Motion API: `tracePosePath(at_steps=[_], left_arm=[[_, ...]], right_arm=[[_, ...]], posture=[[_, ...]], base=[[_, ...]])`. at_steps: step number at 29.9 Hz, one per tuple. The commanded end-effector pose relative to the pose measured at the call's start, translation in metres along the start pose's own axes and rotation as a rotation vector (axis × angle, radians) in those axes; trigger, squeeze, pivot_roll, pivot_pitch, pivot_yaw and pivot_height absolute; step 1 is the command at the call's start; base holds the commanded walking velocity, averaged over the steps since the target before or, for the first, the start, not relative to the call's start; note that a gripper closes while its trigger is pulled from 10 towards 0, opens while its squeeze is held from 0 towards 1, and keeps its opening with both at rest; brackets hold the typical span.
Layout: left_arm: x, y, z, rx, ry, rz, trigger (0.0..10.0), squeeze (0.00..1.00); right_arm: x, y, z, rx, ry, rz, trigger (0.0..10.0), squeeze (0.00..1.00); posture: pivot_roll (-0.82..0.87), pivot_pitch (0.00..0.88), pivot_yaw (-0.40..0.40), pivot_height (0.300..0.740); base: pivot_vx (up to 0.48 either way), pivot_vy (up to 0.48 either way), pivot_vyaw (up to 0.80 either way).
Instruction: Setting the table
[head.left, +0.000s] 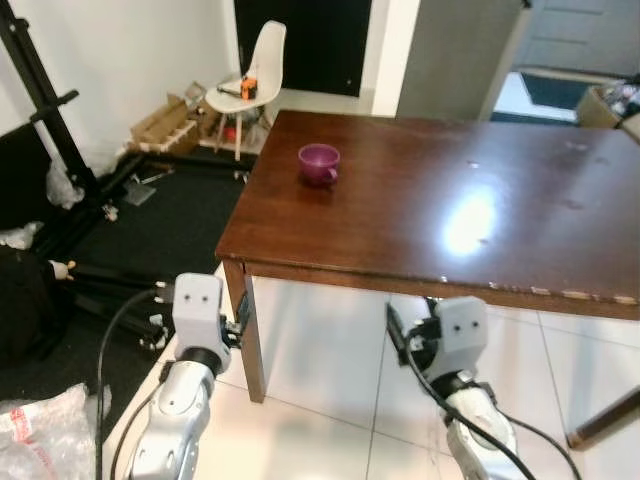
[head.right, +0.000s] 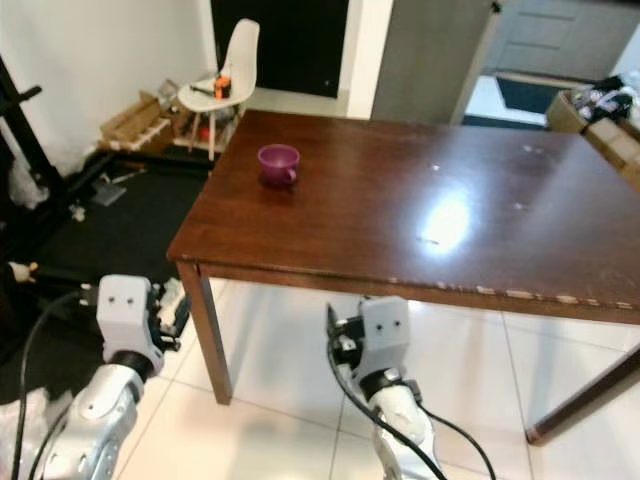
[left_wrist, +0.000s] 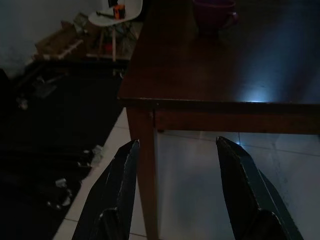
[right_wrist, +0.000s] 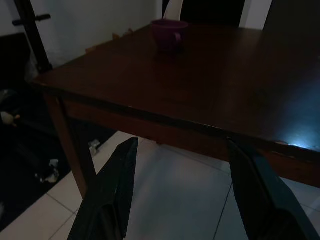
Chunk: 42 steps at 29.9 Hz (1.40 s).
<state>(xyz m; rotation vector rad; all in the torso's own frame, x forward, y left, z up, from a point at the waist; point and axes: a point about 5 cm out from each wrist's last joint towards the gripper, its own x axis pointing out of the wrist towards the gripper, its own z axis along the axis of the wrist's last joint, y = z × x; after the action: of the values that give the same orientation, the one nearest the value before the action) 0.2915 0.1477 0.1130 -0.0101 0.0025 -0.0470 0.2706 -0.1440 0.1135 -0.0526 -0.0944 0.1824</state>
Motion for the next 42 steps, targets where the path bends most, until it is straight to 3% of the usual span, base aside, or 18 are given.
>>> tracePosePath(at_steps=[1, 13, 42], left_arm=[[-0.0009, -0.0001, -0.0039, 0.0, 0.024, -0.002, 10.0, 0.0], [-0.0003, -0.0007, -0.0055, 0.009, 0.033, -0.001, 10.0, 0.0], [0.0011, 0.0016, -0.0089, 0.008, 0.05, 0.007, 10.0, 0.0]], right_arm=[[-0.0006, -0.0009, -0.0017, 0.006, 0.006, -0.006, 10.0, 0.0], [-0.0006, -0.0008, -0.0028, 0.006, 0.015, -0.005, 10.0, 0.0], [-0.0003, -0.001, -0.0034, 0.026, 0.019, -0.014, 10.0, 0.0]], posture=[[-0.11, 0.0, 0.066, 0.74], [-0.12, 0.0, 0.066, 0.74], [-0.12, 0.0, 0.074, 0.74]], base=[[0.0, 0.0, 0.0], [0.0, 0.0, -0.1], [0.0, 0.0, -0.8]])
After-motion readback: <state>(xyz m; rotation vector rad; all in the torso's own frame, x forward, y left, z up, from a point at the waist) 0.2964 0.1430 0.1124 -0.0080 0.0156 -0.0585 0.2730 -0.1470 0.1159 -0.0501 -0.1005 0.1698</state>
